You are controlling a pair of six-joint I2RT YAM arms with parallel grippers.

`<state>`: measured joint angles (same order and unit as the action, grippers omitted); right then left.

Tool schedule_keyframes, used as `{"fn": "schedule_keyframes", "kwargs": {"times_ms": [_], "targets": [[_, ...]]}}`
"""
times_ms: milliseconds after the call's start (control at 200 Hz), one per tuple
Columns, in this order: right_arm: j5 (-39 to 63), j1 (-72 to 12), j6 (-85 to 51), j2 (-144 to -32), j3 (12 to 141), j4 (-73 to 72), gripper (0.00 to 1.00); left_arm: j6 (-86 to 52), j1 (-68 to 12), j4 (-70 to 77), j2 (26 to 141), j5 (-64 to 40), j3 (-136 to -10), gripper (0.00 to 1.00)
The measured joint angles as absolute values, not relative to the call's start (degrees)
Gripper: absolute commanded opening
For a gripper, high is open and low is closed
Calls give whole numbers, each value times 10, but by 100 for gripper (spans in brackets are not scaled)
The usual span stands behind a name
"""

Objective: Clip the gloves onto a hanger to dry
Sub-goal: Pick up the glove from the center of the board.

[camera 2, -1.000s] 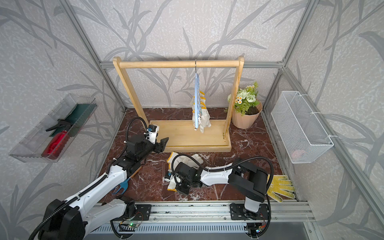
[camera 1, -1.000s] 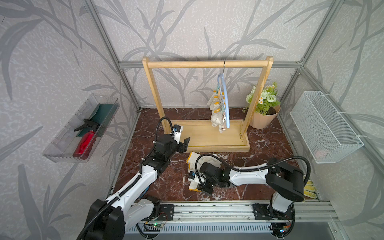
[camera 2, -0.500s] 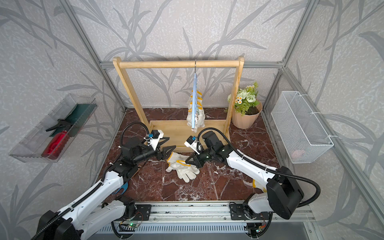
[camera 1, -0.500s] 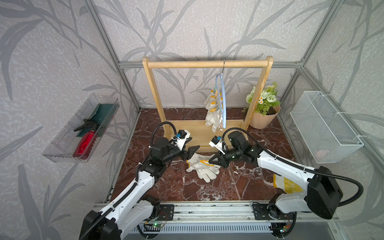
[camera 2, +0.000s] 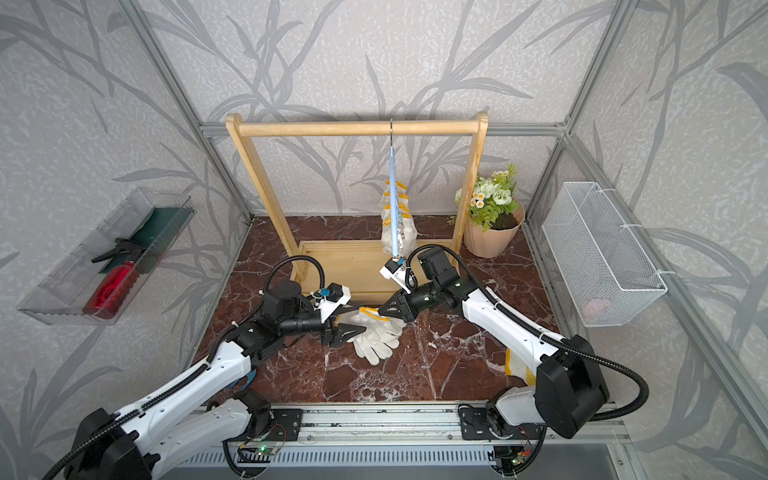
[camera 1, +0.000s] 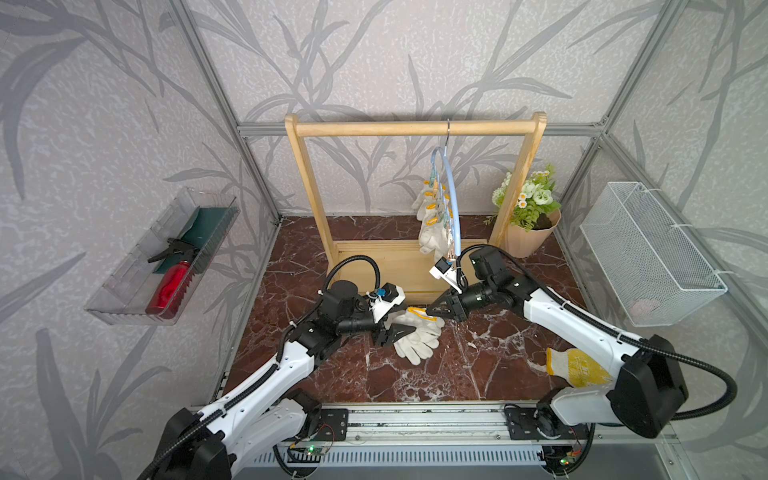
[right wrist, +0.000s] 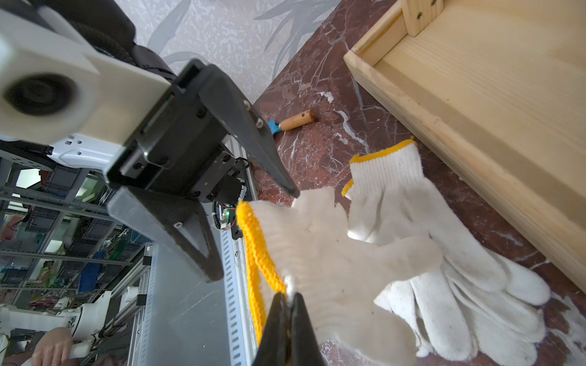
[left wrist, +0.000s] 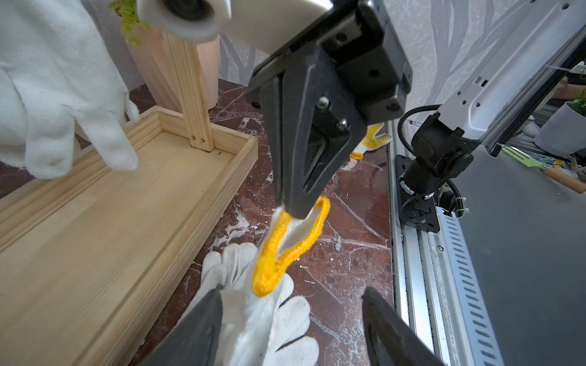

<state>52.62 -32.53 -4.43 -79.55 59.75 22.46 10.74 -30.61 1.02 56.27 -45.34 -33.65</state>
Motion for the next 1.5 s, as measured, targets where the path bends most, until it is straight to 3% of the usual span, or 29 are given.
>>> {"fn": "schedule_keyframes", "kwargs": {"times_ms": [105,320,415,515,570,615,705,795,875,1150,1500], "targets": [[539,-325,-44,-796,604,226,0,112,-307,12,579,-446,-337,59],[557,-325,-46,-816,604,220,0,116,-307,36,604,-434,-343,56],[562,-323,-48,-824,602,213,0,119,-307,44,610,-431,-353,50],[566,-323,-50,-825,602,205,0,119,-307,57,615,-432,-361,36],[566,-322,-51,-825,602,198,0,118,-307,62,619,-436,-366,10],[566,-321,-54,-825,602,192,0,116,-307,64,622,-439,-368,2],[565,-312,-65,-823,592,168,9,112,-307,68,629,-442,-371,1],[557,-299,-77,-813,571,139,35,107,-307,69,629,-442,-371,0],[539,-289,-80,-786,533,95,46,100,-307,74,629,-437,-371,0],[502,-283,-110,-691,376,-139,52,58,-307,100,622,-404,-380,0],[450,-320,-101,-689,358,-257,52,29,-307,99,645,-390,-430,0]]}}
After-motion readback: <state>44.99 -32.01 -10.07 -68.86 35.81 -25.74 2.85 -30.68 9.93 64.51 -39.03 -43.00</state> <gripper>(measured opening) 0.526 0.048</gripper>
